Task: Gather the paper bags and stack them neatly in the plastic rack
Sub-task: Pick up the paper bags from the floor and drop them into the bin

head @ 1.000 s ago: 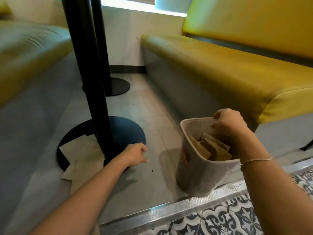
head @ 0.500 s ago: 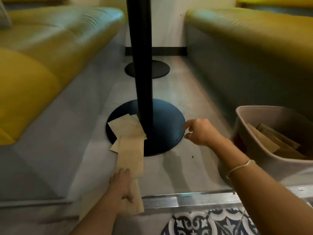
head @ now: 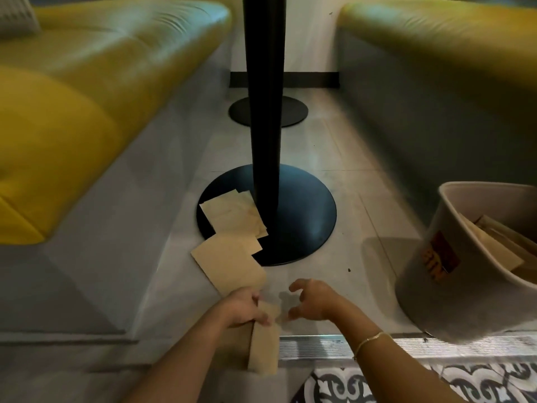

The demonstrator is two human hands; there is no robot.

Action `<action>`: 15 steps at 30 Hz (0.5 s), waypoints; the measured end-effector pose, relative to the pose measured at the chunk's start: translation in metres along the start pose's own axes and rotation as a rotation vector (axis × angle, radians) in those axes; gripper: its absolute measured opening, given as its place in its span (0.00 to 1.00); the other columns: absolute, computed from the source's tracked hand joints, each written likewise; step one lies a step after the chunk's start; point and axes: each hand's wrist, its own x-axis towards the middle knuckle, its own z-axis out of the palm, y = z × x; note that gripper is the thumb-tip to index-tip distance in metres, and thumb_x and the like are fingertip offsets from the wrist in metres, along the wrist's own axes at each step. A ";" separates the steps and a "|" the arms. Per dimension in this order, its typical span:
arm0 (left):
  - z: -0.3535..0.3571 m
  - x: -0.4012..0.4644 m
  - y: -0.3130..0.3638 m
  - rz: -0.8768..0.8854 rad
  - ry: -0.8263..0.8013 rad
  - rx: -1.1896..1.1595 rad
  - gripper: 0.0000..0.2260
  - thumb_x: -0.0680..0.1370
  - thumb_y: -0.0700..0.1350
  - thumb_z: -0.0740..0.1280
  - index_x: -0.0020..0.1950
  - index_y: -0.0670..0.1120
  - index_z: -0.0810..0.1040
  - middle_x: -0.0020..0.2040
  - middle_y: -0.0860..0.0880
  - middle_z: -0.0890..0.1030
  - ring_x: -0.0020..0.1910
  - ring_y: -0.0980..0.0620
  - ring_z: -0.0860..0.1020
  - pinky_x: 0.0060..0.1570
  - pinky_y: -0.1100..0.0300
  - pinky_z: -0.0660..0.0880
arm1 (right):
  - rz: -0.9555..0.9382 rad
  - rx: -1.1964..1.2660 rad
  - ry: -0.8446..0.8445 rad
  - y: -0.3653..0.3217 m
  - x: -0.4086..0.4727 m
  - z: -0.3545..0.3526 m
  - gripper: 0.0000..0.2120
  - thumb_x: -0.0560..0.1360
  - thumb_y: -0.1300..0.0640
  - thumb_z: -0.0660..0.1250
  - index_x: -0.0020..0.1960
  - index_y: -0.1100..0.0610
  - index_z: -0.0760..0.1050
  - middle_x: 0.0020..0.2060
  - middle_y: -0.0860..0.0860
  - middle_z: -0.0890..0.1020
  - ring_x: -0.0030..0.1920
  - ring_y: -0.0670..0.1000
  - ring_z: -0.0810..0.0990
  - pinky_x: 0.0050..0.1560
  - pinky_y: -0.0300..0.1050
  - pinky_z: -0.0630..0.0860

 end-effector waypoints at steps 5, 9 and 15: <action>-0.010 0.006 0.030 0.146 -0.057 -0.476 0.14 0.71 0.40 0.73 0.53 0.47 0.75 0.44 0.49 0.81 0.40 0.53 0.77 0.41 0.61 0.74 | 0.127 0.493 -0.062 -0.006 0.007 -0.004 0.30 0.70 0.59 0.72 0.69 0.54 0.64 0.59 0.56 0.75 0.55 0.55 0.76 0.50 0.45 0.77; -0.017 0.017 0.027 0.114 0.178 -0.419 0.14 0.73 0.49 0.71 0.56 0.46 0.75 0.44 0.50 0.80 0.39 0.55 0.74 0.39 0.62 0.72 | 0.119 0.088 0.052 -0.003 0.005 -0.035 0.21 0.73 0.59 0.67 0.66 0.56 0.70 0.60 0.55 0.75 0.60 0.55 0.74 0.58 0.46 0.73; -0.015 0.026 -0.009 0.041 0.322 0.467 0.34 0.73 0.56 0.67 0.75 0.50 0.57 0.75 0.45 0.58 0.72 0.44 0.59 0.67 0.54 0.62 | 0.212 -0.208 0.315 0.012 0.011 -0.077 0.14 0.77 0.61 0.58 0.61 0.56 0.74 0.53 0.54 0.77 0.48 0.53 0.75 0.48 0.45 0.74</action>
